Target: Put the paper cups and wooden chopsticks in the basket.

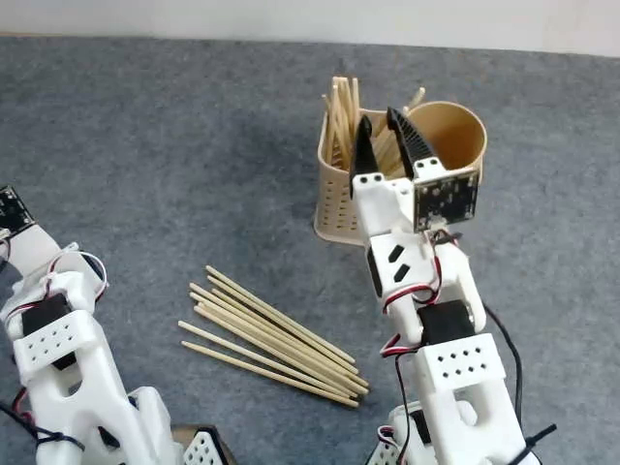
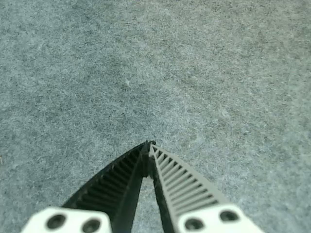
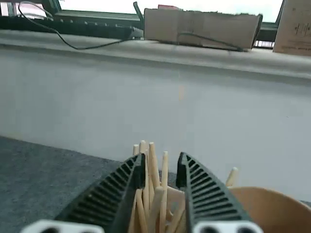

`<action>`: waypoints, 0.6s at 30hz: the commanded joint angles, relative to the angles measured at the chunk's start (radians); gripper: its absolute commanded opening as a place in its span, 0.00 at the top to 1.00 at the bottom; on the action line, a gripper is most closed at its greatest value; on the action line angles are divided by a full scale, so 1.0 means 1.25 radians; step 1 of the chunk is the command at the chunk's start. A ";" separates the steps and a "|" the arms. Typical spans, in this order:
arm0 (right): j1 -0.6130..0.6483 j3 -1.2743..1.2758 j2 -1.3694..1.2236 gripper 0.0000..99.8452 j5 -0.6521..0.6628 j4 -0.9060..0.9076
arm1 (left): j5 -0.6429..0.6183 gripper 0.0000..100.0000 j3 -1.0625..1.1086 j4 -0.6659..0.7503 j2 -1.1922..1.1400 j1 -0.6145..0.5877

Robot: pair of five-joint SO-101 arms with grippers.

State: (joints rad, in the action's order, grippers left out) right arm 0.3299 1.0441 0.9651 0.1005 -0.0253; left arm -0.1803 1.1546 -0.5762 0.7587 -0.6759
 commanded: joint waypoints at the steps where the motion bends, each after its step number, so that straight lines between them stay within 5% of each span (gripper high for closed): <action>1: -0.003 -0.052 0.003 0.88 0.004 0.014 | 0.001 0.99 -0.007 0.016 0.014 0.014; 8: -0.002 -0.083 0.008 0.88 0.004 0.085 | 0.001 0.99 -0.007 0.016 0.014 0.015; 18: 0.121 -0.236 0.142 0.88 0.011 0.515 | 0.002 0.99 0.004 0.034 0.014 0.023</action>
State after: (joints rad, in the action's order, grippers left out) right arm 0.4204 0.8431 1.0986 0.1005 0.4872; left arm -0.1803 1.1623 -0.5731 0.7587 -0.6759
